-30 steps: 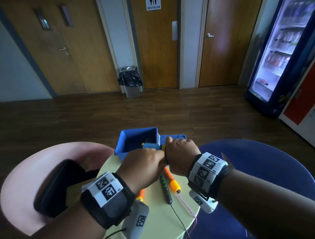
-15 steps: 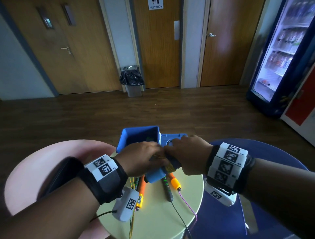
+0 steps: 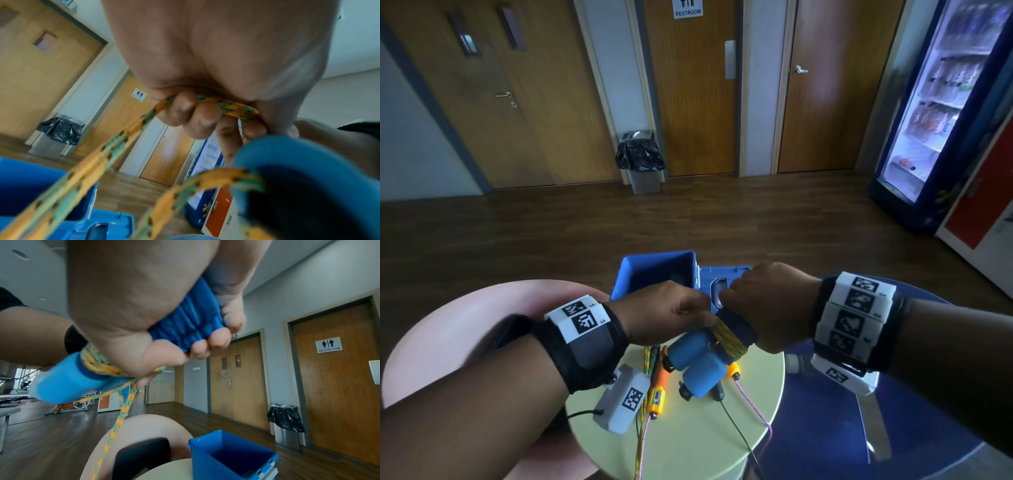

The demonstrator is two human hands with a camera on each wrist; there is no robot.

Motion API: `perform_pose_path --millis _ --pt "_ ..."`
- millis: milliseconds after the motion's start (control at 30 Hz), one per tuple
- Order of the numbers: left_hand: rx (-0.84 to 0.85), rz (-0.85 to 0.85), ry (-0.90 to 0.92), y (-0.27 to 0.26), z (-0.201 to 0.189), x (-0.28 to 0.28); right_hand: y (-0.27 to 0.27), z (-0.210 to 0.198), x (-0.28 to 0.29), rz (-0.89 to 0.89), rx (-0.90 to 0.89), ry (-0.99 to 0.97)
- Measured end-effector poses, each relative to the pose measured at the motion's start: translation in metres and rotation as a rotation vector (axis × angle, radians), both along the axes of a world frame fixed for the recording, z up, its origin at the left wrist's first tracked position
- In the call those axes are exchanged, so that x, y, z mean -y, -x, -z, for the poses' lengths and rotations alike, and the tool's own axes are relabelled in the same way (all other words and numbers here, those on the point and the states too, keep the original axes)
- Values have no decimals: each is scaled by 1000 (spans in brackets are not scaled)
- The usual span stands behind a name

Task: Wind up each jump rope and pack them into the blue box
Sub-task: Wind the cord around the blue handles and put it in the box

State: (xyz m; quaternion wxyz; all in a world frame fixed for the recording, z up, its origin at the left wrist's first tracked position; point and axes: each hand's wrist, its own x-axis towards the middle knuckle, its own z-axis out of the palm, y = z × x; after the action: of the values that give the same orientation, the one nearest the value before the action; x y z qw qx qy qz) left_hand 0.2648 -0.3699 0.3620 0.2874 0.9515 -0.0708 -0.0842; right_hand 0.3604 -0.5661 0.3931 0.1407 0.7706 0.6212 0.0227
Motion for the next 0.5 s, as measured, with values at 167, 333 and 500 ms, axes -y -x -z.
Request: perform_pose_path --millis 167,333,500 --pt "27 -7 107 0 -5 -1 -2 -15 9 -95 -23 17" --pt "113 -22 130 2 -6 -3 1 -20 13 -98 -80 18" --pt "130 -8 109 0 -12 -9 5 -14 11 -85 -105 14"
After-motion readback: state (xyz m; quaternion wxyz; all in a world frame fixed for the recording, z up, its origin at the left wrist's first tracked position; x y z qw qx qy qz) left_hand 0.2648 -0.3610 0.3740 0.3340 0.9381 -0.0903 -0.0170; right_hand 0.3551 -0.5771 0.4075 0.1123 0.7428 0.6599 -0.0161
